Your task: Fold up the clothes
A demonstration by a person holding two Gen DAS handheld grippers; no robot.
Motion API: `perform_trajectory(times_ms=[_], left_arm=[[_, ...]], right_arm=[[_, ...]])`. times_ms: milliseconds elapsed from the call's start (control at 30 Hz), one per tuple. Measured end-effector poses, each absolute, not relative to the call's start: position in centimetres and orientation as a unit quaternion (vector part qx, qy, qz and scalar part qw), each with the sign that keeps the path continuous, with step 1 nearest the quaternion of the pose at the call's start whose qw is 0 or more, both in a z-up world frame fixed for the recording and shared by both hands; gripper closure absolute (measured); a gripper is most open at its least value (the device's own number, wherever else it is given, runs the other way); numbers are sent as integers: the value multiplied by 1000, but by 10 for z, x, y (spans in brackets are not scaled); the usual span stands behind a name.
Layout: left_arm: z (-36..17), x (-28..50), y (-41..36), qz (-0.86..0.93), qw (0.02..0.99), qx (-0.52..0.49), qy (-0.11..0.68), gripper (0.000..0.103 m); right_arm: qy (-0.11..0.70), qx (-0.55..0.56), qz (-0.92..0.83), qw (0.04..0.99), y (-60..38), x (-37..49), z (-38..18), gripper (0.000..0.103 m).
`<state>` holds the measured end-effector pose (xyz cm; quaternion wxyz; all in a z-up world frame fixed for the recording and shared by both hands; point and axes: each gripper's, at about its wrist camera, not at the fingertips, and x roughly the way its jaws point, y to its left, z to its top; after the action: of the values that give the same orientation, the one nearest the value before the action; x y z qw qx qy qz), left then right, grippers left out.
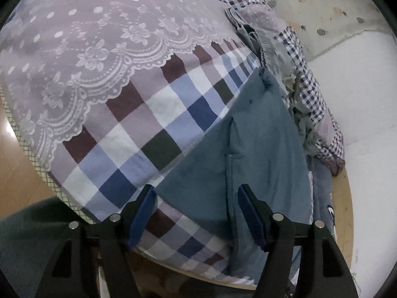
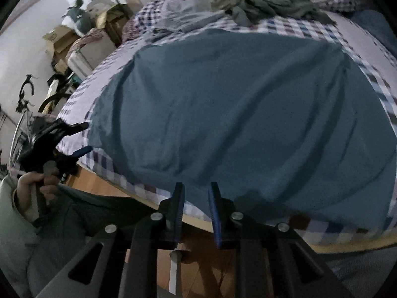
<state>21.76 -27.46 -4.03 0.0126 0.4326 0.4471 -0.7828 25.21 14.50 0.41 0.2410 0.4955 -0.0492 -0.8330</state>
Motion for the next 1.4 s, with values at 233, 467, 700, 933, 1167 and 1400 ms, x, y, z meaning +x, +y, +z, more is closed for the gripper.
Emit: perform_trajectory(times_ms=[233,467,700,933,1167,1400], left_arm=[[-45,220,-282,-776,6,415,475,94],[-18,225,-273,-806,-67,361,464,96],[2,234,-280,-804,-155,283,499,96],[0,231,-284,-784,-175,284,523,96],[-3,237,-294,-770,-195,298,529,96],[-1,228,-298,-773,-189,304,524,96]], right_arm=[[-12,475,-836,273,120,257,6,77],[60,425,-856,288,91,271,16,61],[138,369,-872,290,40,287,20,54],[219,286,-883,300,-35,293,21,39],[279,215,-885,305,-105,285,20,32],[317,208,-885,272,-145,250,11,51]])
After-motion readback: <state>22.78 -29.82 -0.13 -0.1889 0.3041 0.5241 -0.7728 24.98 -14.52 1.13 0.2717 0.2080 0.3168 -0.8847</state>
